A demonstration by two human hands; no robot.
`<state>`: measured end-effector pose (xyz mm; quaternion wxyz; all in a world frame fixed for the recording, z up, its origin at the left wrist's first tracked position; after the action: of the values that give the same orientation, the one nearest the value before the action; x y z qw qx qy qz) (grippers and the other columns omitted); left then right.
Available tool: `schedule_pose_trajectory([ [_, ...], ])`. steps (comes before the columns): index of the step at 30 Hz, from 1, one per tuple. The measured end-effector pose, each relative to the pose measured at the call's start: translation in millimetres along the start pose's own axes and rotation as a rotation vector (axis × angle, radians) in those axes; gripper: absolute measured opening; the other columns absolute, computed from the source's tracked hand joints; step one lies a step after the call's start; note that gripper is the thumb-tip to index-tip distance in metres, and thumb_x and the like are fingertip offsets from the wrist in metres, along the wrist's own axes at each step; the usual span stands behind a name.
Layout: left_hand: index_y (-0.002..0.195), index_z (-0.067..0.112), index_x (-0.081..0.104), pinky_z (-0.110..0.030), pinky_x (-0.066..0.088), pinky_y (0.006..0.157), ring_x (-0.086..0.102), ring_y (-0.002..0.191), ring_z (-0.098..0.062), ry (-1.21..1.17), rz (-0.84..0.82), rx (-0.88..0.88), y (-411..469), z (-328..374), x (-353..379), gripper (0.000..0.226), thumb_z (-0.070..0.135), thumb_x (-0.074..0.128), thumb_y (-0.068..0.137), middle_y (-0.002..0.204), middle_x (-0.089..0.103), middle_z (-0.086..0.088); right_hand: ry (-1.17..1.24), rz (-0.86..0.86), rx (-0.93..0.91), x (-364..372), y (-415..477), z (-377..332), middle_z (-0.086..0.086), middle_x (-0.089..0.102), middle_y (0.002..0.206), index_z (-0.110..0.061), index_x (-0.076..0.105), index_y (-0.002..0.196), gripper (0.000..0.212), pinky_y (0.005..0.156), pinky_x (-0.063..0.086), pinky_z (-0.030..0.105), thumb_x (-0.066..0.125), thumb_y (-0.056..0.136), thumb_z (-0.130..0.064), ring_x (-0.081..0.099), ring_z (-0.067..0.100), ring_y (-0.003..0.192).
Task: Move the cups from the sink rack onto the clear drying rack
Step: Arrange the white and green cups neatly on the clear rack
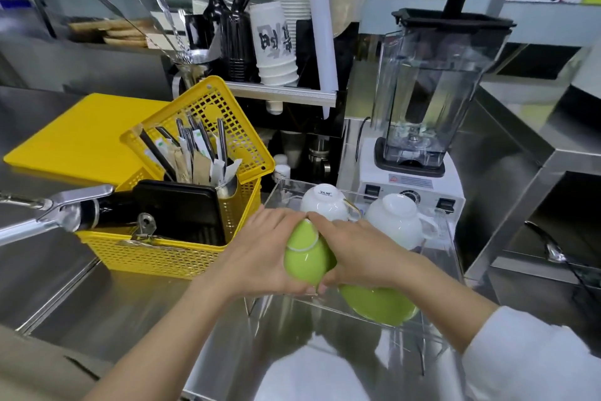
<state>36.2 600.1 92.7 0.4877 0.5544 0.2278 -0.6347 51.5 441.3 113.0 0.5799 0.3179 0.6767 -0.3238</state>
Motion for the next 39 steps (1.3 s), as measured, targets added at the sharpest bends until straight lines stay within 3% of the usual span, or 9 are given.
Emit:
schedule_pose_trajectory([
  [5, 0.129, 0.015, 0.039, -0.045, 0.029, 0.111, 0.041, 0.119, -0.01, -0.064, 0.225, -0.033, -5.6, -0.1, -12.8, 0.101, 0.071, 0.066, 0.049, 0.128, 0.049, 0.004, 0.33, 0.178, -0.086, -15.6, -8.2, 6.9, -0.001, 0.044, 0.141, -0.032, 0.023, 0.141, 0.092, 0.107, 0.027, 0.032, 0.077, 0.067, -0.036, 0.036, 0.01, 0.124],
  [10, 0.125, 0.028, 0.039, -0.009, 0.035, 0.093, 0.042, 0.109, 0.002, -0.495, 0.551, -0.251, -10.0, 11.4, -29.3, 0.095, 0.062, 0.073, 0.043, 0.12, 0.043, 0.017, 0.687, 0.349, -0.059, -30.3, -12.1, 15.5, -0.016, 0.035, 0.146, -0.042, 0.025, 0.138, 0.085, 0.112, 0.027, 0.032, 0.074, 0.069, -0.044, 0.032, 0.004, 0.133],
  [15, 0.121, 0.032, 0.037, -0.032, 0.057, 0.067, 0.067, 0.09, -0.01, -1.38, 0.768, -0.338, -4.1, 22.4, -44.7, 0.104, 0.065, 0.08, 0.032, 0.113, 0.055, 0.005, 0.873, 0.352, -0.078, -30.6, -12.6, 12.5, -0.026, 0.045, 0.13, -0.054, 0.03, 0.126, 0.08, 0.097, 0.039, 0.022, 0.074, 0.06, -0.057, 0.046, -0.007, 0.117],
  [20, 0.134, 0.026, 0.039, -0.059, 0.05, 0.086, 0.06, 0.111, -0.037, -1.799, 0.592, -0.343, 1.6, 25.0, -43.8, 0.105, 0.065, 0.077, 0.044, 0.129, 0.057, -0.016, 0.66, 0.367, -0.155, -26.9, -12.3, -0.6, -0.015, 0.045, 0.13, -0.037, 0.035, 0.134, 0.069, 0.092, 0.034, 0.009, 0.071, 0.075, -0.039, 0.042, -0.009, 0.111],
  [24, 0.117, 0.014, 0.06, -0.055, 0.048, 0.091, 0.056, 0.115, -0.039, -1.782, 0.465, -0.392, -0.3, 29.5, -37.5, 0.092, 0.067, 0.075, 0.044, 0.125, 0.059, -0.021, 0.712, 0.563, -0.136, -22.6, -5.3, -1.1, -0.003, 0.059, 0.101, -0.017, 0.06, 0.116, 0.04, 0.08, 0.038, 0.008, 0.065, 0.077, -0.025, 0.05, -0.006, 0.089],
  [27, 0.129, 0.008, 0.039, -0.045, 0.056, 0.083, 0.057, 0.115, -0.033, -1.629, 0.405, -0.36, -4.3, 25.6, -40.5, 0.112, 0.064, 0.08, 0.04, 0.13, 0.053, -0.019, 0.793, 0.561, -0.135, -18.2, -6.1, 4.4, -0.01, 0.061, 0.08, -0.014, 0.07, 0.095, 0.02, 0.071, 0.041, 0.01, 0.065, 0.075, -0.014, 0.053, -0.003, 0.077],
  [33, 0.123, 0.049, 0.031, -0.026, 0.054, 0.078, 0.061, 0.108, -0.014, -1.343, 0.277, -0.169, -15.8, 14.6, -46.6, 0.11, 0.047, 0.09, 0.03, 0.126, 0.048, 0.005, 1.265, 0.357, -0.111, -17.7, -12.9, 4.9, -0.009, 0.072, 0.064, -0.024, 0.071, 0.075, 0.027, 0.068, 0.052, 0.044, 0.065, 0.075, 0.002, 0.067, 0.01, 0.062],
  [36, 0.116, 0.073, 0.018, -0.02, 0.053, 0.078, 0.055, 0.114, -0.002, -1.186, 0.208, -0.151, -20.9, 11.8, -44.3, 0.122, 0.04, 0.093, 0.026, 0.133, 0.035, 0.021, 1.485, 0.129, -0.085, -17.6, -14.3, 4.3, 0.002, 0.071, 0.062, -0.006, 0.066, 0.079, 0.006, 0.056, 0.052, 0.031, 0.064, 0.075, -0.002, 0.068, 0.019, 0.057],
  [39, 0.123, 0.072, 0.007, -0.01, 0.039, 0.094, 0.028, 0.132, 0.008, -0.846, 0.211, -0.171, -22.4, 7.4, -43.9, 0.13, 0.033, 0.093, 0.032, 0.146, 0.011, 0.028, 1.73, -0.055, -0.013, -14.1, -16.9, 1.1, 0.011, 0.069, 0.062, 0.005, 0.059, 0.078, 0.016, 0.041, 0.051, 0.018, 0.059, 0.071, -0.01, 0.065, 0.017, 0.051],
])
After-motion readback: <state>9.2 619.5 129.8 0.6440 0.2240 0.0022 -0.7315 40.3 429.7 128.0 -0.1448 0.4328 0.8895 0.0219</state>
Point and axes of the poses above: each hand's wrist, its own y-axis towards the middle knuckle, its own x-axis out of the palm, z = x × y, the point moved 2 cm from there along y, towards the middle knuckle
